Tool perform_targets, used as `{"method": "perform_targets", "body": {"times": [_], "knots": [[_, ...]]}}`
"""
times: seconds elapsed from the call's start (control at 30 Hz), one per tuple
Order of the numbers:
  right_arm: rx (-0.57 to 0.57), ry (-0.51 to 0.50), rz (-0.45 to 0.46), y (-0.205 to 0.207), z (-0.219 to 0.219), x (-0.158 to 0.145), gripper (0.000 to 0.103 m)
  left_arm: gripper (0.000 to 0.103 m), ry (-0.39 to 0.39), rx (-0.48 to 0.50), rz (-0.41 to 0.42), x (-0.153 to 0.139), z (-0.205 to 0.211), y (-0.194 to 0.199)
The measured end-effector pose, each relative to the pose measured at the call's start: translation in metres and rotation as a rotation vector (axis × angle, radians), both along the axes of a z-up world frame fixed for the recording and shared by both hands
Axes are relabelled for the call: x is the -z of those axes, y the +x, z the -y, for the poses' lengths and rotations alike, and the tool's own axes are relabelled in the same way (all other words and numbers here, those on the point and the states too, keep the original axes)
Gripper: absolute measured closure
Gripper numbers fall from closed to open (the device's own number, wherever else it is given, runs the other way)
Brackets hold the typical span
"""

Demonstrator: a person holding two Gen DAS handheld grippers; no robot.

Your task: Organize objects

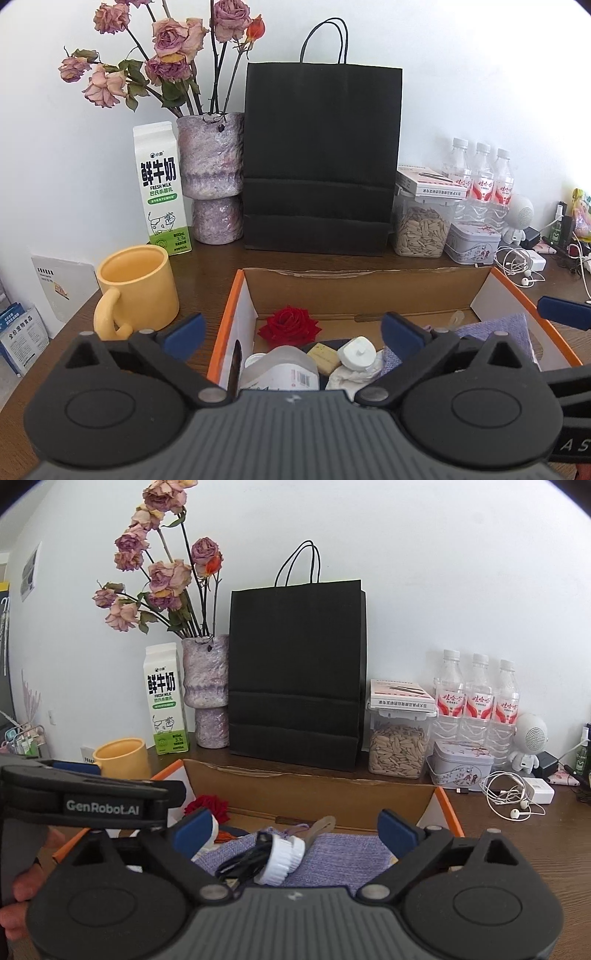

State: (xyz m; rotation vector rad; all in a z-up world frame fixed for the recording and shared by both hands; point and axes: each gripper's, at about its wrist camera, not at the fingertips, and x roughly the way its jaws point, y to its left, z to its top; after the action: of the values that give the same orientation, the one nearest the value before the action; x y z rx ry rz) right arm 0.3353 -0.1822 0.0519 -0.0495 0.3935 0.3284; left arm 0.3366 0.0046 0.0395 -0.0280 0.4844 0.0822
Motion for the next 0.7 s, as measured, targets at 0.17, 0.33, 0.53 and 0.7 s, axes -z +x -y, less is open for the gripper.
{"method": "perform_targets", "body": {"times": [0.17, 0.33, 0.53, 0.7], "knots": [[0.022, 0.0, 0.012, -0.019, 0.007, -0.006, 0.0, 0.0, -0.01, -0.002, -0.018, -0.007, -0.003, -0.021], [0.023, 0.007, 0.015, -0.055, 0.015, -0.015, 0.0, 0.0, 0.008, 0.013, -0.02, -0.018, -0.002, -0.064], [0.014, 0.02, -0.009, -0.107, 0.024, -0.02, 0.0, 0.0, 0.019, 0.026, -0.038, -0.021, 0.001, -0.121], [0.022, 0.028, -0.029, -0.145, 0.029, -0.021, 0.0, 0.0, 0.02, 0.039, -0.066, -0.016, 0.004, -0.162]]}}
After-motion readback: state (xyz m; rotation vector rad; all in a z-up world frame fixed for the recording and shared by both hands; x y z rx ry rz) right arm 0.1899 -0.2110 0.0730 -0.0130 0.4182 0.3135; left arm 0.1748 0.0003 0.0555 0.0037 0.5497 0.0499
